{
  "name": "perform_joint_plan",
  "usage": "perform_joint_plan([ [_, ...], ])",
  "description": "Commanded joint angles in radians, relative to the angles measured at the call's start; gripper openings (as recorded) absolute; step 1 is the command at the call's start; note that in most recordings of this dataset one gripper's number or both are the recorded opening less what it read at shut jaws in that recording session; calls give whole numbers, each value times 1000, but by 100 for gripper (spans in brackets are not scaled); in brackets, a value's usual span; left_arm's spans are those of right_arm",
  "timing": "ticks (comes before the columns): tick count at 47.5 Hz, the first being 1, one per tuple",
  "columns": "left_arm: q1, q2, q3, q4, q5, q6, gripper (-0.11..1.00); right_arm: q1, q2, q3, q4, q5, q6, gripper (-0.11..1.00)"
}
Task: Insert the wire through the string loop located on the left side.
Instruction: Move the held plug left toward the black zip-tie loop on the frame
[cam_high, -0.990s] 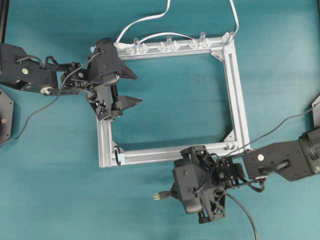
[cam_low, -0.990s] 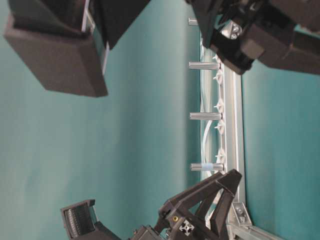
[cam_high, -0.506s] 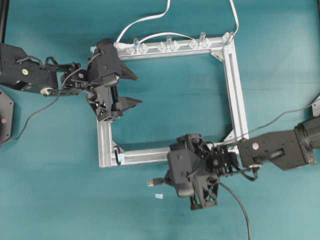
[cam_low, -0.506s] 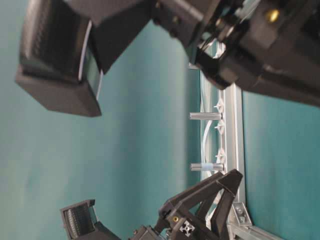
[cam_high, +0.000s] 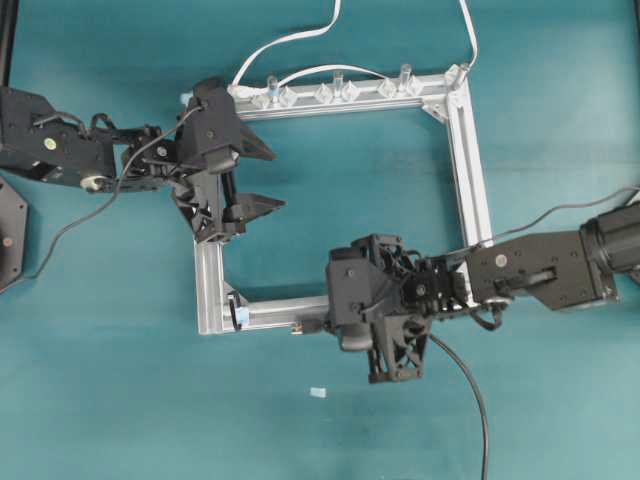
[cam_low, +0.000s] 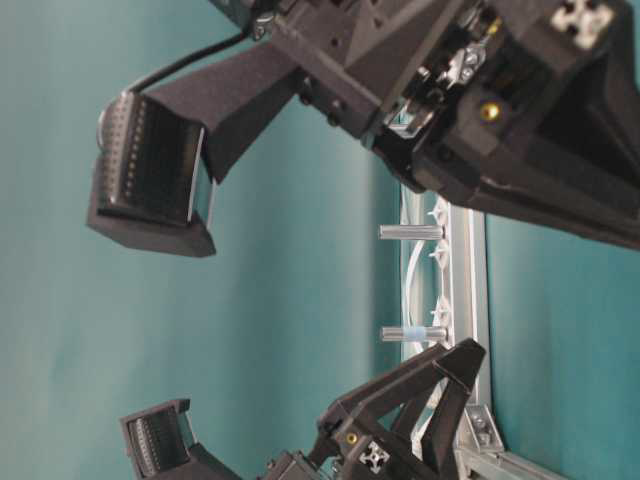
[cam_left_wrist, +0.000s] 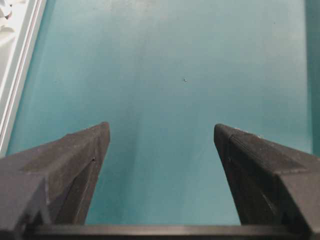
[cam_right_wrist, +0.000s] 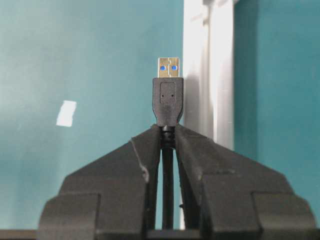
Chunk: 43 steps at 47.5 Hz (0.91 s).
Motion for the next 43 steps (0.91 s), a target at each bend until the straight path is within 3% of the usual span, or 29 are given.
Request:
perform_joint_plan([
  [1,-5,-26,-12,3,-5,5,85,-8,-40,-26,-3,-5,-3,14],
  [43,-5,-26,-11,3,-3,5,85,-40,-38,-26,-12,-38,-3,14],
])
